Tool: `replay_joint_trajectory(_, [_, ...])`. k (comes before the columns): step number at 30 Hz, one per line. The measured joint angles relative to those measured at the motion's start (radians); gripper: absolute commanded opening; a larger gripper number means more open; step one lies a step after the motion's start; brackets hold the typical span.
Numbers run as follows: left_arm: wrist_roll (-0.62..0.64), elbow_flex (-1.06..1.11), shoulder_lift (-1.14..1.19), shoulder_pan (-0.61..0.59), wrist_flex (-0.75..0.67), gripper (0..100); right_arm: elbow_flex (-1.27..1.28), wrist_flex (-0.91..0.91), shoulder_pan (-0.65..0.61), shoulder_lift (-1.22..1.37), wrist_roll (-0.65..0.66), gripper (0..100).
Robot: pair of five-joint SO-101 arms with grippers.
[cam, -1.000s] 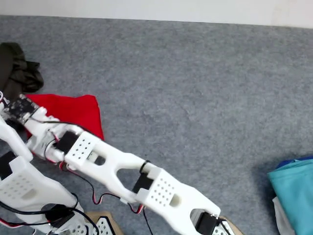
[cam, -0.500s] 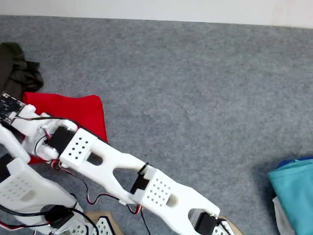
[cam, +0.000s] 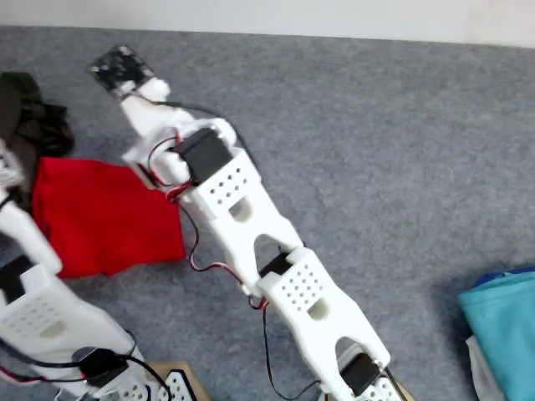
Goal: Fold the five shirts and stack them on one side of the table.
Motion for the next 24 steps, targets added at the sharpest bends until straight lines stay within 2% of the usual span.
replay_joint_trajectory(4, [0.000, -0.002, 0.000, 0.086, 0.029, 15, 0.000, 0.028, 0.011, 0.000, 0.000, 23.8])
replay_joint_trajectory(7, [0.000, -0.002, -0.011, 0.130, 0.037, 15, 0.000, 0.029, 0.012, 0.000, 0.000, 18.7])
replay_joint_trajectory(13, [-0.002, 0.110, -0.110, 0.193, 0.038, 15, 0.071, 0.029, 0.011, -0.025, 0.000, 14.9])
replay_joint_trajectory(17, [-0.002, 0.209, -0.147, 0.218, 0.031, 15, 0.305, 0.029, 0.011, -0.184, 0.006, 14.9])
replay_joint_trajectory(21, [0.000, 0.322, -0.157, 0.219, -0.043, 15, 0.666, 0.028, 0.011, -0.434, 0.028, 14.9])
replay_joint_trajectory(24, [0.000, 0.397, -0.157, 0.219, -0.103, 15, 0.942, -0.072, 0.014, -0.585, 0.028, 14.9])
